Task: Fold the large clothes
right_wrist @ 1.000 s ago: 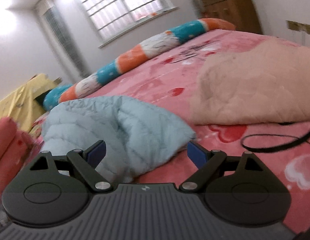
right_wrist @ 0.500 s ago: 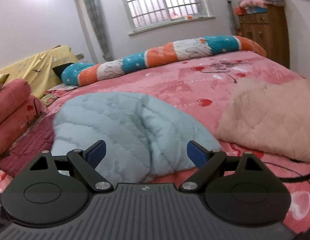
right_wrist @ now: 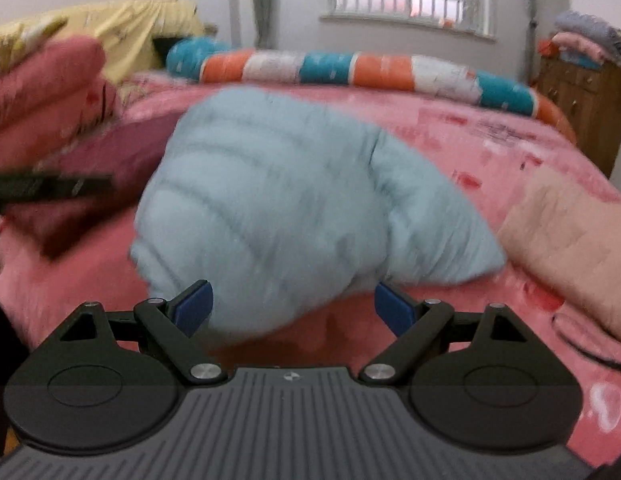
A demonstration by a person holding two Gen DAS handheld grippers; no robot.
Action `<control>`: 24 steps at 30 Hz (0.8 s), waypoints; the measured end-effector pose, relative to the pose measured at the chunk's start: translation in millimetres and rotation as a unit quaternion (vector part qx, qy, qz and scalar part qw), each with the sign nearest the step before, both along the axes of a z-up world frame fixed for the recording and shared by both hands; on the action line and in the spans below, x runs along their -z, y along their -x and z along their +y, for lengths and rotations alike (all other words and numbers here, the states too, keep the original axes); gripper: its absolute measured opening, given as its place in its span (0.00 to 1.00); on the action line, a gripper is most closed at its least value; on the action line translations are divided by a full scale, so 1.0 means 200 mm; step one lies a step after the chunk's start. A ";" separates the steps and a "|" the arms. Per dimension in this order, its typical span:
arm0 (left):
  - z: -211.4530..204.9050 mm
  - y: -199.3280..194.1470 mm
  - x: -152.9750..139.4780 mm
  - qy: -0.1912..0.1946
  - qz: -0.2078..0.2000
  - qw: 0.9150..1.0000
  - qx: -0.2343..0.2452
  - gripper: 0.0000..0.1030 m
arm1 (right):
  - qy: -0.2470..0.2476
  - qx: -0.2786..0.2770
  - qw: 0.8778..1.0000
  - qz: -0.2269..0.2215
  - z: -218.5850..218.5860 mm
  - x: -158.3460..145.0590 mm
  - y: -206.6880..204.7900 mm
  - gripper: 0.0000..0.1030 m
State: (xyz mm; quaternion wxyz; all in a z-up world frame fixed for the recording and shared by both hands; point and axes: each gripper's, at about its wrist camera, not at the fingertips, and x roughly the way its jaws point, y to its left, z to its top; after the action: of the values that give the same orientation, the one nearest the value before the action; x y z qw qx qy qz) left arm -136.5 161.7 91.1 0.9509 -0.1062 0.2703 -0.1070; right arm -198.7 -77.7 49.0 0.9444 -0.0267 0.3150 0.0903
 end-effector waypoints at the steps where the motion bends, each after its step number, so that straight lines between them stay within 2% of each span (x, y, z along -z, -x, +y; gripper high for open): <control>1: 0.02 -0.05 0.02 0.006 0.009 1.000 -0.008 0.79 | 0.004 -0.005 1.000 0.011 0.01 0.03 0.00 1.00; 4: 0.05 -0.18 0.07 0.011 0.017 1.000 -0.017 0.79 | 0.014 -0.017 0.999 0.048 0.05 0.11 -0.04 1.00; 9: 0.09 -0.37 0.19 0.059 0.038 0.997 -0.011 0.79 | 0.017 -0.035 0.996 0.076 0.06 0.19 -0.08 1.00; 14: 0.05 -0.49 0.28 0.086 0.052 0.995 0.024 0.79 | -0.024 -0.029 0.996 0.077 0.02 0.27 -0.19 1.00; 17: 0.04 -0.55 0.33 0.109 0.077 0.990 0.043 0.79 | -0.056 -0.033 0.995 0.080 0.01 0.31 -0.21 1.00; 22: 0.01 -0.56 0.36 0.125 0.087 0.987 0.045 0.78 | -0.062 -0.037 0.995 0.071 0.02 0.33 -0.26 1.00; 23: 0.00 -0.56 0.37 0.128 0.090 0.987 0.046 0.76 | -0.065 -0.034 0.995 0.070 0.01 0.33 -0.28 1.00; 24: 0.00 -0.56 0.37 0.135 0.092 0.986 0.046 0.68 | -0.069 -0.028 0.995 0.068 0.00 0.34 -0.30 1.00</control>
State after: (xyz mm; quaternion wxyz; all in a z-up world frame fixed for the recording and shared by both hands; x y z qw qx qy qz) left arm -23.5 160.9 16.2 0.8931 -0.2303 0.3439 -0.1760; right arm -139.0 -78.0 -18.7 0.9174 0.0361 0.3711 0.1394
